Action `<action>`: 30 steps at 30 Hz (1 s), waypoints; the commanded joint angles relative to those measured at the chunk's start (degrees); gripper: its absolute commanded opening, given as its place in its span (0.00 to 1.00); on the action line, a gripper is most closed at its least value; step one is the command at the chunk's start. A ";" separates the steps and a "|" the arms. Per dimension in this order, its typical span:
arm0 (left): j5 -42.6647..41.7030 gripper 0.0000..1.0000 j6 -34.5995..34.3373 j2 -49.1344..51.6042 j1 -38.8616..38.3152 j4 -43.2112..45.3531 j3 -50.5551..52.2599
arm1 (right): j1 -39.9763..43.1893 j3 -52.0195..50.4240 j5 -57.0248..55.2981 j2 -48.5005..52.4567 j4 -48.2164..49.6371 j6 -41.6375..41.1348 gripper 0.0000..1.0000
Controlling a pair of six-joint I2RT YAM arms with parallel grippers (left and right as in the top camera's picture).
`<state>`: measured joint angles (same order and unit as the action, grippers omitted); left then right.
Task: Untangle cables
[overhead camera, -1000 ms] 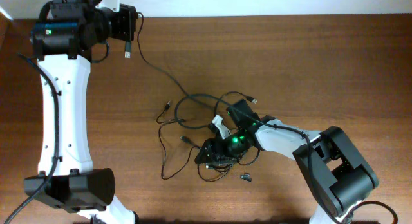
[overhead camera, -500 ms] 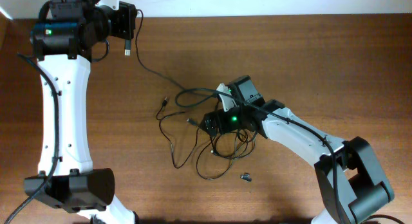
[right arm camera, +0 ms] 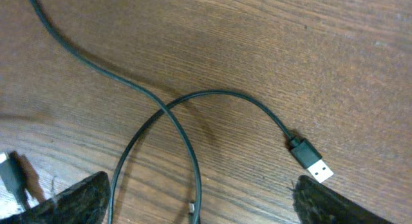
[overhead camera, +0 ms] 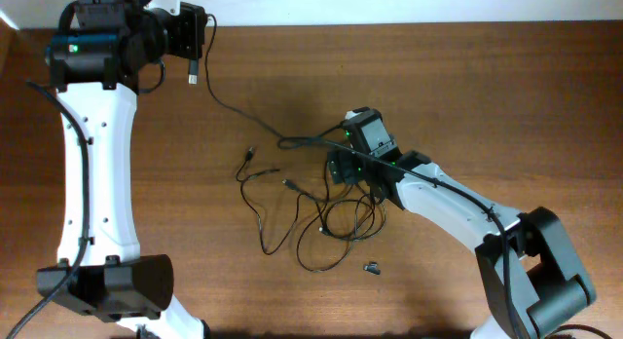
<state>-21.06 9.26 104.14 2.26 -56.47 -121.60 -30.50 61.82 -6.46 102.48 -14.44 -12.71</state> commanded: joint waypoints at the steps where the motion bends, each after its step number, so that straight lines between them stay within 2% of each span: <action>1: -0.66 0.00 0.70 -0.20 0.13 -0.22 -0.17 | 0.24 0.50 -1.31 3.80 0.15 0.52 0.85; 2: -0.63 0.00 0.70 -0.20 0.13 -0.22 -0.17 | 0.24 0.50 -1.31 4.42 0.28 0.52 0.76; 3: -0.63 0.00 0.70 -0.20 0.13 -0.20 -0.17 | 0.15 0.50 -0.74 4.42 0.57 0.50 0.62; 4: -0.63 0.00 0.70 -0.20 0.13 -0.20 -0.17 | 0.13 0.48 0.59 4.46 0.81 0.50 0.59; 10: -0.63 0.00 0.72 -0.20 0.11 -0.22 -0.17 | 0.09 0.48 3.41 10.21 4.26 0.50 0.57; 12: -0.63 0.00 0.72 -0.20 0.13 -0.22 -0.17 | 0.09 0.48 3.26 11.08 4.24 0.48 0.49; 13: -0.61 0.00 0.72 -0.20 0.13 -0.22 -0.17 | 0.11 0.48 3.26 11.19 4.24 0.48 0.30; 14: -0.61 0.00 0.72 -0.20 0.13 -0.20 -0.17 | 0.09 0.48 3.26 11.21 4.28 0.46 0.04; 21: -0.59 0.00 0.74 -0.20 0.13 -0.20 -0.17 | 0.35 0.63 3.13 10.58 4.42 0.33 0.04; 23: 1.95 0.00 0.74 -0.20 0.13 0.13 -0.17 | 1.33 1.40 1.14 6.62 2.73 0.31 0.04; 27: 5.92 0.00 0.74 0.35 0.13 1.66 -0.17 | 4.57 1.64 -12.66 -6.95 1.79 0.33 0.04; 30: 5.88 0.00 0.74 2.19 0.13 3.28 -0.17 | 10.43 1.64 -22.88 -15.45 4.59 0.35 0.04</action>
<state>-16.38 9.28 104.29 2.26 -54.28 -121.60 -24.73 62.61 -17.08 93.38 -11.64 -12.03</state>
